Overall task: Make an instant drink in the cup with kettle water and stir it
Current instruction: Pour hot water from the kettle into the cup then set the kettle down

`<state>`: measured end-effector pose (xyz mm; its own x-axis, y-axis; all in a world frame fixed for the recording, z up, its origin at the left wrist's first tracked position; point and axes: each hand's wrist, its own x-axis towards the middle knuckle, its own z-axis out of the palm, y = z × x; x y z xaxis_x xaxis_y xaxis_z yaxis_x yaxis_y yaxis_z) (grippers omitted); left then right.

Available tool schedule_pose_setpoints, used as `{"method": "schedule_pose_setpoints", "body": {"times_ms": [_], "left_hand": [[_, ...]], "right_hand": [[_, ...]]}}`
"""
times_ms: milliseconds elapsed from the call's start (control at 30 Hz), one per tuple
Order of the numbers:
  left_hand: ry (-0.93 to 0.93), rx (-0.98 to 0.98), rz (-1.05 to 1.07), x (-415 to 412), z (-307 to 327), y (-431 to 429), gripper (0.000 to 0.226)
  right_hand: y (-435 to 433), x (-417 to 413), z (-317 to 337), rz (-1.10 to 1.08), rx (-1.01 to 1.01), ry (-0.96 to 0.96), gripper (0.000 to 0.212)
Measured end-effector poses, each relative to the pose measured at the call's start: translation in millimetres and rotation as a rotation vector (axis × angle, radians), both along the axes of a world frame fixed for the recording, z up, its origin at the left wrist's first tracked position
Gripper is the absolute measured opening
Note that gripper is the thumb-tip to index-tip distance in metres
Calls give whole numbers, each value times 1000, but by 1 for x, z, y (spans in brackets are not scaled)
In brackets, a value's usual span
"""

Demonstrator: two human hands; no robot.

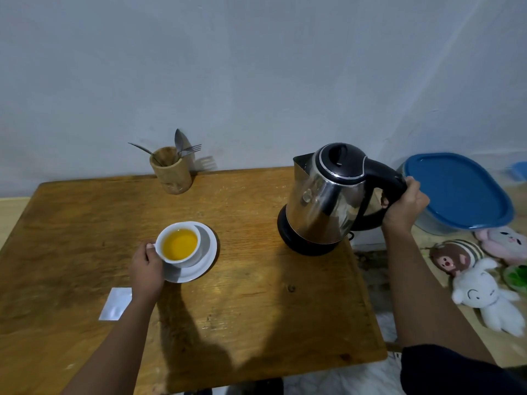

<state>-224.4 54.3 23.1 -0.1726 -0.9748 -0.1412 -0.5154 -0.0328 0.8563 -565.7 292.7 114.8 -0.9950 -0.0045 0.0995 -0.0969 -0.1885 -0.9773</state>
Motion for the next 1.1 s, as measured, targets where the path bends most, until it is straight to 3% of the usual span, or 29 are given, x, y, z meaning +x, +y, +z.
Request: {"method": "schedule_pose_setpoints", "body": {"times_ms": [267, 767, 1100], "left_hand": [[-14, -1, 13, -3, 2, 2, 33], [-15, 33, 10, -3, 5, 2, 33], [-14, 44, 2, -1, 2, -1, 34]], "right_hand": [[-19, 7, 0, 58, 32, 81, 32], [6, 15, -3, 10, 109, -48, 41], [8, 21, -5, -45, 309, -105, 37]]}}
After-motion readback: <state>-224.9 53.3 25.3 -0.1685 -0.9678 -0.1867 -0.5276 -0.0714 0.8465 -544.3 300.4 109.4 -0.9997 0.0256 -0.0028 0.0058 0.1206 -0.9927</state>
